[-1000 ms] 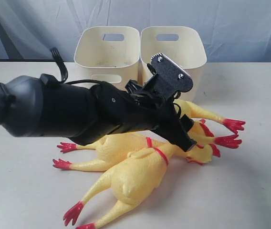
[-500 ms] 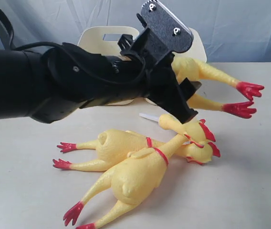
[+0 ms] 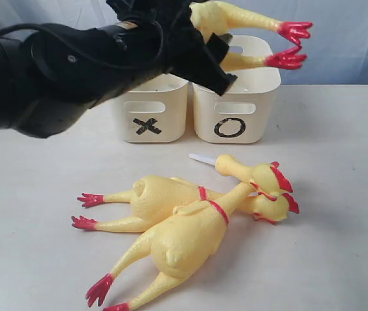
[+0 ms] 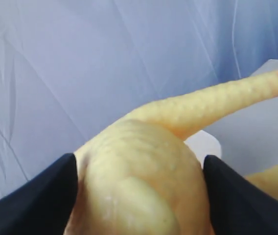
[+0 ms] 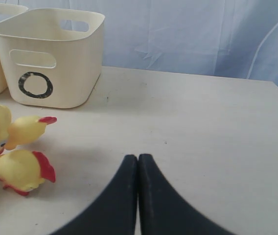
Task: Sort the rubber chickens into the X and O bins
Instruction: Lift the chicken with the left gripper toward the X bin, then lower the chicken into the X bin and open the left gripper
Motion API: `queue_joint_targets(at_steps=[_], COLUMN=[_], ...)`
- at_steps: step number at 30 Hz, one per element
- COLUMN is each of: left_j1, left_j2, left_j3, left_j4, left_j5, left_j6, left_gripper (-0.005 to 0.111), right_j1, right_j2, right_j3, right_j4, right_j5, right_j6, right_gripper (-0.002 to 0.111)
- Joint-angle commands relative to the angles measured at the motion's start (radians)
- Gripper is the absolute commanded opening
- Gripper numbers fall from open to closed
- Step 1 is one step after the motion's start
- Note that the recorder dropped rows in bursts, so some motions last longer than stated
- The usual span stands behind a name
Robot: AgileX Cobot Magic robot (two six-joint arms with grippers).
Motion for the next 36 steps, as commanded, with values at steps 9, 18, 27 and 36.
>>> queue_joint_targets(at_steps=[9,18,27,36], left_j1=[0.223,0.295,0.305,0.405], left_j2=[-0.009,0.067,0.182,0.278], left_j3=[-0.116,-0.195,-0.282,-0.399], left_j4=[0.093,0.121,0.225,-0.072], left_j5=[0.253,0.396,0.426,0.593], left_j6=[-0.006,-0.004,0.001,0.005], left_gripper=[0.000,0.000,0.000,0.000], right_j1=[-0.006,-0.006,-0.006,-0.006], right_j2=[-0.006,-0.006,-0.006,-0.006], right_j3=[0.002,0.002,0.002,0.002], right_j4=[0.001,0.001,0.001,0.001], right_j5=[-0.008,-0.008,-0.008,-0.008], right_j6=[0.001,0.001,0.001,0.001], right_gripper=[0.001,0.001,0.001,0.001])
